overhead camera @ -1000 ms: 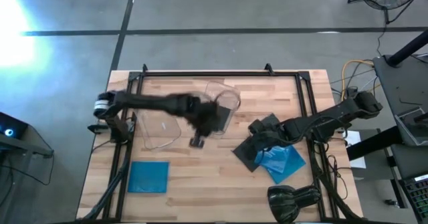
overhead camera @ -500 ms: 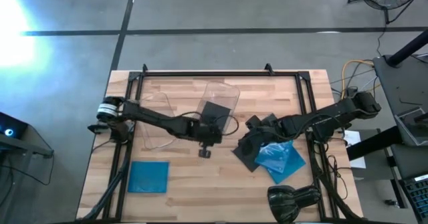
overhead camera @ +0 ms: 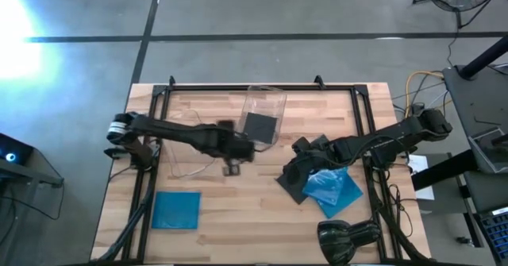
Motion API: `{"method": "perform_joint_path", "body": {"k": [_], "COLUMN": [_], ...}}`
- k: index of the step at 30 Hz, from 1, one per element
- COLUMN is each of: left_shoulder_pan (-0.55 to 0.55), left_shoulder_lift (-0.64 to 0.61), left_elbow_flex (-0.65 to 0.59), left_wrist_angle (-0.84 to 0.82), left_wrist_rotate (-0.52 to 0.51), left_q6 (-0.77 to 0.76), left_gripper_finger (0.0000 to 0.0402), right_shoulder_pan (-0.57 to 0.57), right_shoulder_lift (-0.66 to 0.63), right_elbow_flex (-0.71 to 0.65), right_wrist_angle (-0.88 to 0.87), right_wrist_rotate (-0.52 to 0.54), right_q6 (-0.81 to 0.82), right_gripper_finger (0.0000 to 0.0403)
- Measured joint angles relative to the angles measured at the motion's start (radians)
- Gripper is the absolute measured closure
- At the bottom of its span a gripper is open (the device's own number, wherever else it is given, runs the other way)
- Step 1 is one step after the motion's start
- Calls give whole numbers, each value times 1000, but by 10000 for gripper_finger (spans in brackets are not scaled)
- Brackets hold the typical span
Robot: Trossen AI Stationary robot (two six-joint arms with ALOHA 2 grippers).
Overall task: Pick & place jewel cases by type
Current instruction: Adjust the transparent bins
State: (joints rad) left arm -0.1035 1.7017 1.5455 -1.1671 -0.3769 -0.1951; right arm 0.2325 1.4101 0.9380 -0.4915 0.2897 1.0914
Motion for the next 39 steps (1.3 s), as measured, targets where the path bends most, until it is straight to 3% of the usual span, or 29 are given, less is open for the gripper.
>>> {"method": "perform_joint_path", "body": {"k": [4,9,15,22,28,39], "left_shoulder_pan": [50,210,422,525,569,574], "left_shoulder_lift": [-105,-263,-400,-341,-200,89], "left_elbow_flex": [-59,-260,-554,-688,-639,-228], "left_wrist_angle": [-229,-211,-42,231,534,609], "left_wrist_rotate": [-82,-14,164,114,144,182], "left_q6": [-295,-456,-421,-287,-168,-4], "left_gripper_finger": [367,367,367,367,367,367], "right_shoulder_pan": [0,0,0,0,0,0], "right_shoulder_lift": [3,3,3,3,3,3], "right_elbow_flex": [-3,-7,-7,-7,-7,-7], "right_wrist_angle": [1,2,2,2,2,-4], "right_wrist_rotate": [12,28,27,27,27,27], "right_q6": [-19,-22,-18,-14,15,43], "right_gripper_finger": [179,179,179,179,179,179]}}
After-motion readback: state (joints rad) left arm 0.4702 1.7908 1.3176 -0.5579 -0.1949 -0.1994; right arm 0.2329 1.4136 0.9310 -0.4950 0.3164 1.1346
